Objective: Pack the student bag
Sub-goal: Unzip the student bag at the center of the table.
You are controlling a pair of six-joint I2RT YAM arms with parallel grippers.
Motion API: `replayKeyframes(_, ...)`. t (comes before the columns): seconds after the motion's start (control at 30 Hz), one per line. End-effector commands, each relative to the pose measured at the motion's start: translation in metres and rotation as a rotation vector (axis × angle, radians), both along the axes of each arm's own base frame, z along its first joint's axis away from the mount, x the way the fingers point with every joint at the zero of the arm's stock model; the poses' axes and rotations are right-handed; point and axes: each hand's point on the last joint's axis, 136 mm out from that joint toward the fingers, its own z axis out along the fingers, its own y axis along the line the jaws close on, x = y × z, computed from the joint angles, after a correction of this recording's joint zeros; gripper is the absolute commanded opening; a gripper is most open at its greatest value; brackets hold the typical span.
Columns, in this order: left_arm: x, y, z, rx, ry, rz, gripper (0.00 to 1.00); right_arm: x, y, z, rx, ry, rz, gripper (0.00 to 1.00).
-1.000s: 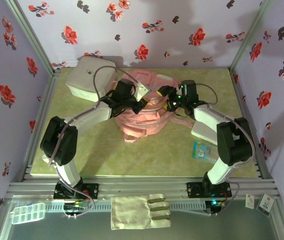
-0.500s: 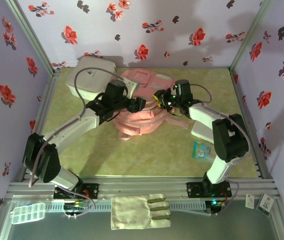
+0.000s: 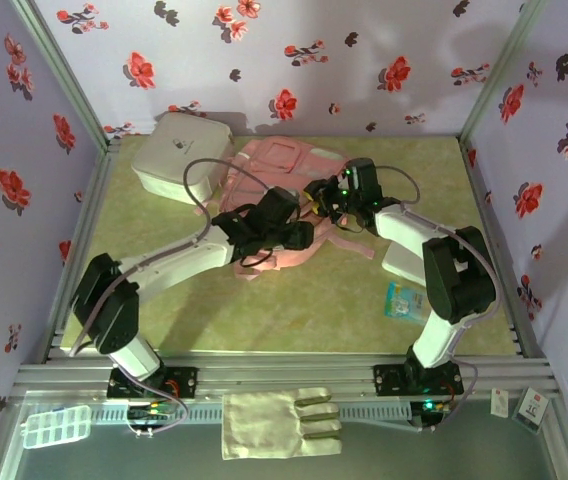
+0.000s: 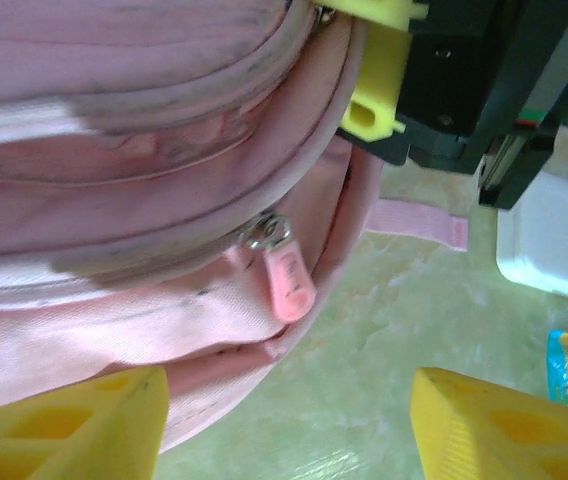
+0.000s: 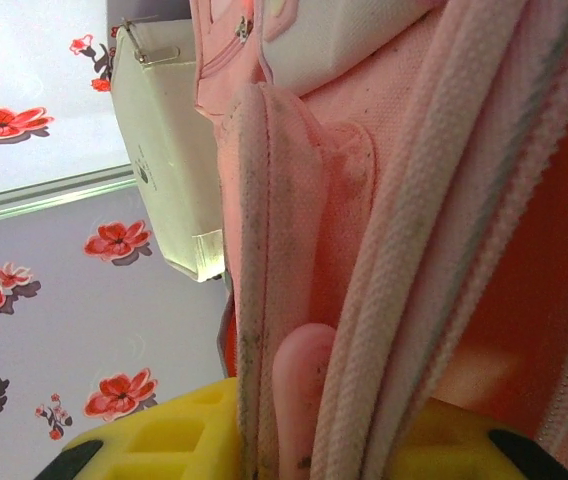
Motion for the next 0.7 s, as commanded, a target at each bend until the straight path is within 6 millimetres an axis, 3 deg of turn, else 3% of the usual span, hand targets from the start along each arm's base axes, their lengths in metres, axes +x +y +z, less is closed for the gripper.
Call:
replayKeyframes(0.0,0.014,-0.005,0.009,-0.015,-0.014,0.067,0.6,0.007,0.012,0.033,0.026,-0.117,0.033,0.29)
replayKeyframes(0.33,0.025,-0.009,-0.01,0.062,0.012,0.126,0.42,0.004,0.014,0.034,0.039,-0.123,0.039,0.28)
replayKeyframes(0.43,0.03,-0.002,-0.017,0.126,0.006,0.175,0.38,0.004,0.014,0.035,0.049,-0.126,0.04,0.28)
replayKeyframes(0.67,0.035,0.004,-0.028,0.179,-0.01,0.226,0.33,0.003,0.015,0.035,0.057,-0.128,0.044,0.28)
